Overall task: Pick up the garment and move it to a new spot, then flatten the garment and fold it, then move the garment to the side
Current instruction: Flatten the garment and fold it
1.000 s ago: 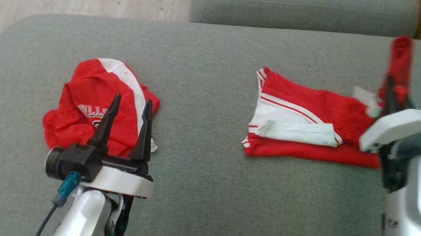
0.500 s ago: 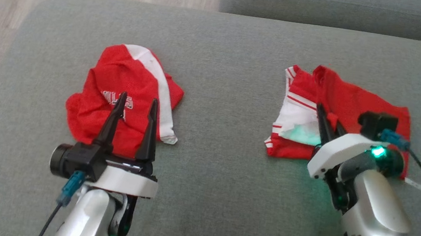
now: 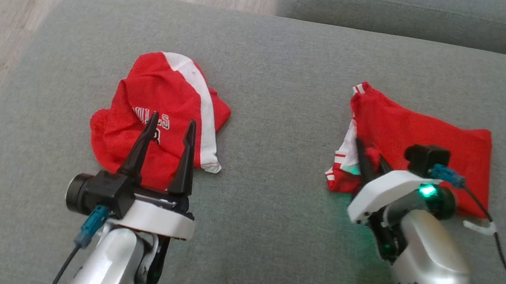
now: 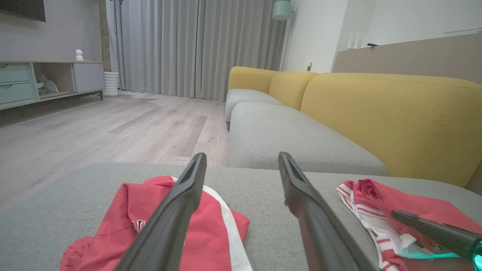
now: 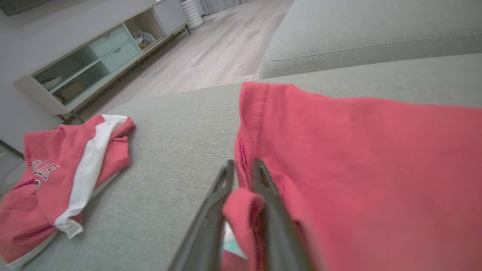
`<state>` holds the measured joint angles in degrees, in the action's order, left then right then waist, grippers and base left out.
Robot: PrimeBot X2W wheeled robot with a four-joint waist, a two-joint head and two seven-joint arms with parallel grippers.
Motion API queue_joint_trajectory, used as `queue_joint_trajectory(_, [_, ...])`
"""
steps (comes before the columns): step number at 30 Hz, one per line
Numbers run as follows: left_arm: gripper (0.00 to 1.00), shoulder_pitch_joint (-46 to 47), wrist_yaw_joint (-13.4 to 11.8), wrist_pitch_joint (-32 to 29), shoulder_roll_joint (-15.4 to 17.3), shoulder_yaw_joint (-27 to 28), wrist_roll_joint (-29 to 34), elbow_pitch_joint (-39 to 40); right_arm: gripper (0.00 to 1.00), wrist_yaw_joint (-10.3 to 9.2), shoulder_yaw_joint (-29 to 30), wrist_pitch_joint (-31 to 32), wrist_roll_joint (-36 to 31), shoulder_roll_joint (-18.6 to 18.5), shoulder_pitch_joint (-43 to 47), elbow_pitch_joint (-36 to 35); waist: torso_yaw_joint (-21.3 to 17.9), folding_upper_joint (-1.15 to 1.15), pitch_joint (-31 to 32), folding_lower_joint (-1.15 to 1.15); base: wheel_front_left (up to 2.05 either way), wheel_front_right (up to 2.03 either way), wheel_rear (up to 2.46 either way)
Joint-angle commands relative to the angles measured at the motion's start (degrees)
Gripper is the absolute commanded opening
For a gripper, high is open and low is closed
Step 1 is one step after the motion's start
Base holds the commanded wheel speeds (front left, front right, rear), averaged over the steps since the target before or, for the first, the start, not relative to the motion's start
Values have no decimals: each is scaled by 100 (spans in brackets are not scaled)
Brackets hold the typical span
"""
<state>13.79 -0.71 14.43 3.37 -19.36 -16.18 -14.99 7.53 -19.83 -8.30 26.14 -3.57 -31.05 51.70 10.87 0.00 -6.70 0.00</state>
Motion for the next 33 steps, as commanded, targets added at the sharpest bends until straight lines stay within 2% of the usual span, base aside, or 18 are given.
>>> queue_joint_trajectory(1, [100, 214, -58, 22, 17, 138, -39, 156, 100, -4, -255, -155, 160, 68, -213, -214, -48, 0, 26, 0, 0, 0, 0])
queue_joint_trajectory(4, [100, 181, -88, 26, 23, 156, -64, 154, 100, -4, -378, -374, 324, 68, -323, -273, -167, 0, 74, 0, 0, 0, 0])
queue_joint_trajectory(8, [100, 145, -97, 34, 37, 209, -107, 203, 100, -4, -150, -566, 45, 68, -483, -265, -334, 0, 110, 0, 0, 0, 0])
queue_joint_trajectory(12, [100, 71, -119, 47, 37, 290, -139, 311, 100, -4, 636, -659, -836, -6, -448, -457, -538, 0, 182, 0, 0, 0, 0])
queue_joint_trajectory(16, [100, -32, -149, 53, 28, 349, -147, 293, 100, -4, 1530, -667, -1580, -117, 107, -1448, -701, 0, 257, 0, 0, 0, 0])
queue_joint_trajectory(20, [100, -190, -148, 55, 10, 439, -136, 294, 100, -4, 2041, -668, -2120, -62, 942, -2445, -836, 0, 369, 0, 0, 0, 0])
queue_joint_trajectory(27, [100, -588, -155, 56, -28, 591, -5, 357, 100, -4, 2494, -669, -2180, 59, 2160, -3412, -1008, 0, 527, 0, 0, 0, 0])
queue_joint_trajectory(33, [100, -864, -119, 56, -44, 629, 153, 370, 100, -4, 2437, -669, -1679, 67, 2761, -3746, -1055, 0, 564, 0, 0, 0, 0])
